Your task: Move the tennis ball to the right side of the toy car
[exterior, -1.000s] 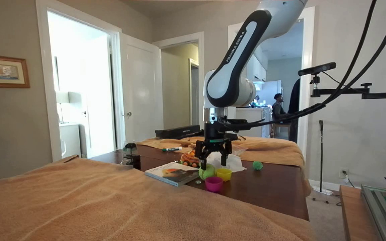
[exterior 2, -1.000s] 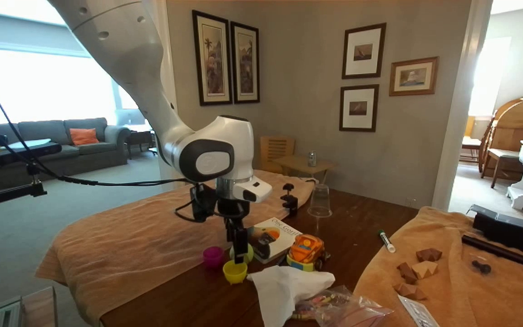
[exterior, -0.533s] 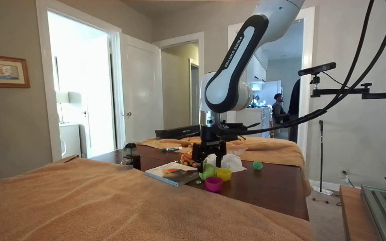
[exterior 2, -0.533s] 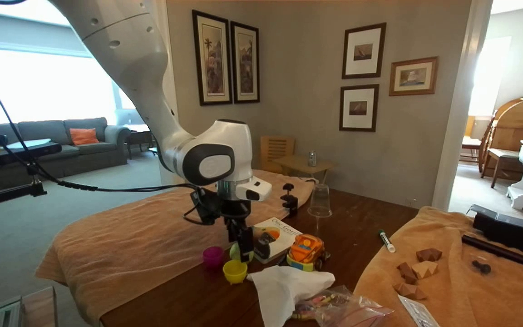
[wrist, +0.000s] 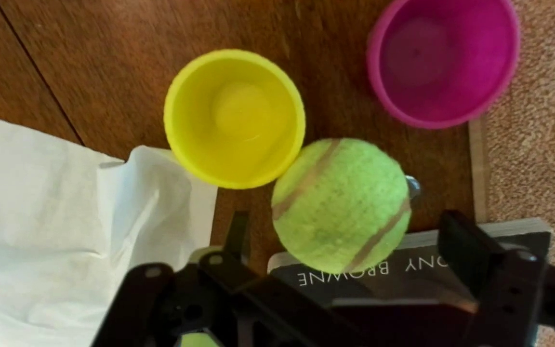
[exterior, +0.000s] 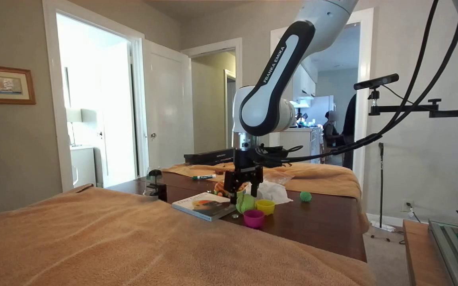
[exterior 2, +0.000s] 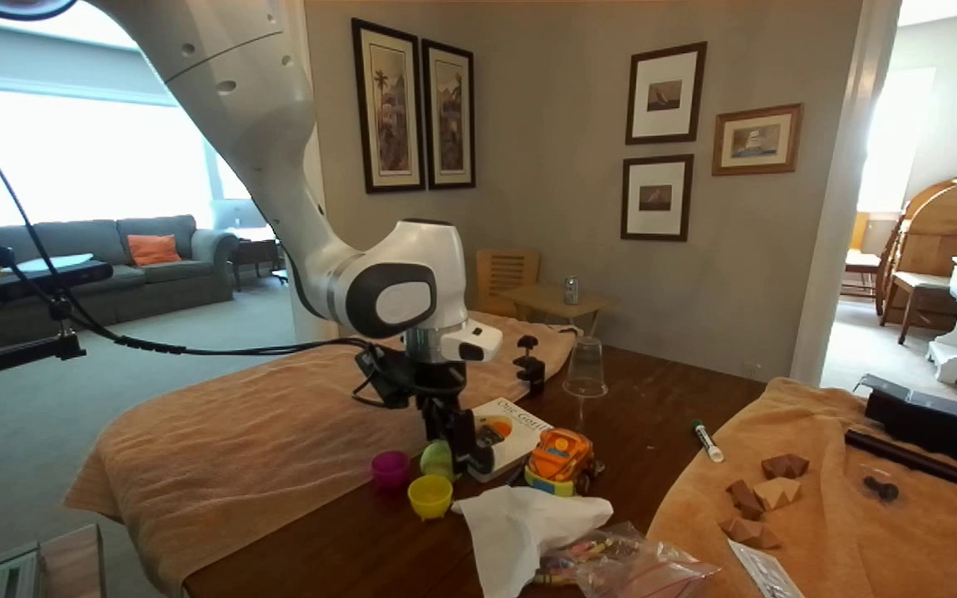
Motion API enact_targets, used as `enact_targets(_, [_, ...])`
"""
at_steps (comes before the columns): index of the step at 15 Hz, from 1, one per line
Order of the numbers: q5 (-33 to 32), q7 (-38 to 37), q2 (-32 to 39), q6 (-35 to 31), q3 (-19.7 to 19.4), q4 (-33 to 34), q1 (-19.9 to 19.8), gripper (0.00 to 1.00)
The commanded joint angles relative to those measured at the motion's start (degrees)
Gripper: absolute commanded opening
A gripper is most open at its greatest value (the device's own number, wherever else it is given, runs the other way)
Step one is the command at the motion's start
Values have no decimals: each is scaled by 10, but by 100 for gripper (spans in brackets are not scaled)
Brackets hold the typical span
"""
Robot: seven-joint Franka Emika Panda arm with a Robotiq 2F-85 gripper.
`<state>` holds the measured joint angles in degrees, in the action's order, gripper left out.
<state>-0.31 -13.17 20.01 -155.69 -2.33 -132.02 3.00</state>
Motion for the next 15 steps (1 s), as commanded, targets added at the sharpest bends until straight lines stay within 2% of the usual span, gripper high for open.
enact_targets(1, [-16,8,21,-7,-10,23,6,100])
enact_targets(15, [-9,1,40,11,-13,35,15,100])
